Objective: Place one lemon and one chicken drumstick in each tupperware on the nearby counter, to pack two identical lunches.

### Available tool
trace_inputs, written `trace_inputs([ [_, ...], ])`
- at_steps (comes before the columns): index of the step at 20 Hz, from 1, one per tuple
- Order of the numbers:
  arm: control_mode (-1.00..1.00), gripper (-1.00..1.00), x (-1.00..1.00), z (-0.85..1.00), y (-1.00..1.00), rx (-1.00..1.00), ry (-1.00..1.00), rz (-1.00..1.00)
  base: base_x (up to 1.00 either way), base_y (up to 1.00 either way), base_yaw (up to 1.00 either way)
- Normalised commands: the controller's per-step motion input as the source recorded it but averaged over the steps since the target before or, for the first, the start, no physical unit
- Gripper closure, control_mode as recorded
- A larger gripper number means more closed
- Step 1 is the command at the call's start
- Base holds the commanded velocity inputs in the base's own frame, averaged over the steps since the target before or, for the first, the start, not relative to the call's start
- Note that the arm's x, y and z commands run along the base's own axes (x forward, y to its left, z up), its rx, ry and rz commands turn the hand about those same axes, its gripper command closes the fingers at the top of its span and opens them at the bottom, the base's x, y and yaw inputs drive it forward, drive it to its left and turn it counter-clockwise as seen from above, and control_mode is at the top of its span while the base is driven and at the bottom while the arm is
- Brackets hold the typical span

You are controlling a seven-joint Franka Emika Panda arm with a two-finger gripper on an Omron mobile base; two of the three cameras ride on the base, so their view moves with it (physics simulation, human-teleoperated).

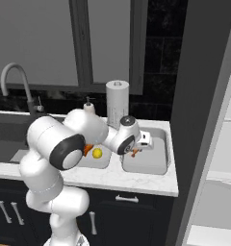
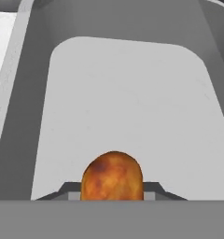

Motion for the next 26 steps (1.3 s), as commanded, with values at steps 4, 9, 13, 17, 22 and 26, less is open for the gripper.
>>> trace_inputs([
  [4, -1.0, -1.0, 0.63, -0.05, -0.02, 0.0, 0.0, 0.02, 0.0, 0.0, 0.0],
  [9, -1.0, -1.0, 0.32, 0.0, -0.03, 0.0, 0.0, 0.01, 0.0, 0.0, 0.0],
  [13, -1.0, -1.0, -0.13, 0.32, 0.0, 0.0, -0.04, 0.01, 0.0, 0.0, 0.0],
  [17, -1.0, -1.0, -0.65, 0.83, 0.14, -0.01, -0.09, 0.02, 0.0, 0.0, 0.0],
  [22, -1.0, -1.0, -0.64, 0.92, 0.52, -0.08, -0.13, 0.0, 0.0, 0.0, 0.0],
  [26, -1.0, -1.0, -0.62, 0.77, 0.83, -0.11, -0.1, 0.0, 0.0, 0.0, 0.0],
])
